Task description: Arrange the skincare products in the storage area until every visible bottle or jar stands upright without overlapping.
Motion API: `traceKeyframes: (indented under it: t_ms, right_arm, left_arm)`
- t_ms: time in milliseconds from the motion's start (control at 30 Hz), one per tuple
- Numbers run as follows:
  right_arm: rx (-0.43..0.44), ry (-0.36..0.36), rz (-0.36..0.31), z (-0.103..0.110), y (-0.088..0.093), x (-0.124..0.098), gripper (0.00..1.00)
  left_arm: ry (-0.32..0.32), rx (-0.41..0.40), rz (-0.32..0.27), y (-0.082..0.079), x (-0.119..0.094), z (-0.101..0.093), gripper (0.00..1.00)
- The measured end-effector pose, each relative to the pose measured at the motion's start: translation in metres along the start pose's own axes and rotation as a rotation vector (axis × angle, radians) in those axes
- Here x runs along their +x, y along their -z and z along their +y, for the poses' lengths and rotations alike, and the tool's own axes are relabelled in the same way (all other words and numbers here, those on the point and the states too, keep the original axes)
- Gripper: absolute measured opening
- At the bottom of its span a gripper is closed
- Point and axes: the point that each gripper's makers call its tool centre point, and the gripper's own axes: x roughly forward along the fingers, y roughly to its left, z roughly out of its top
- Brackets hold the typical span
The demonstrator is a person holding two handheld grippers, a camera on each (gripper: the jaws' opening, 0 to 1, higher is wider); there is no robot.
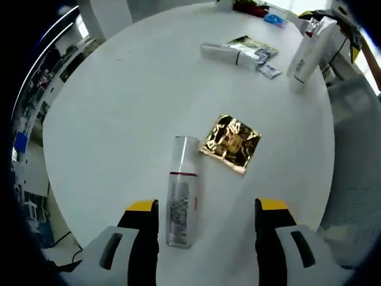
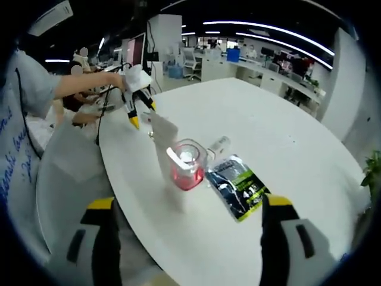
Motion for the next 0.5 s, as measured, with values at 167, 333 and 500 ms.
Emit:
traceKeyframes:
  t_ms: [167, 333, 500]
  right_arm:
    - [0.005, -0.006, 0.015, 0.002, 0.004, 0.001, 1.00]
    - [0.010, -0.005, 0.021, 0.001, 0.005, 0.002, 1.00]
    - [0.019, -0.004, 0.026, -0.001, 0.007, 0.002, 1.00]
  left_arm:
    - [0.004, 0.005, -0.001, -0.002, 0.004, 0.005, 0.52]
    - [0.008, 0.019, 0.029, 0.000, 0.008, 0.013, 0.46]
    - [0.012, 0.009, 0.036, -0.001, 0.013, 0.020, 0.38]
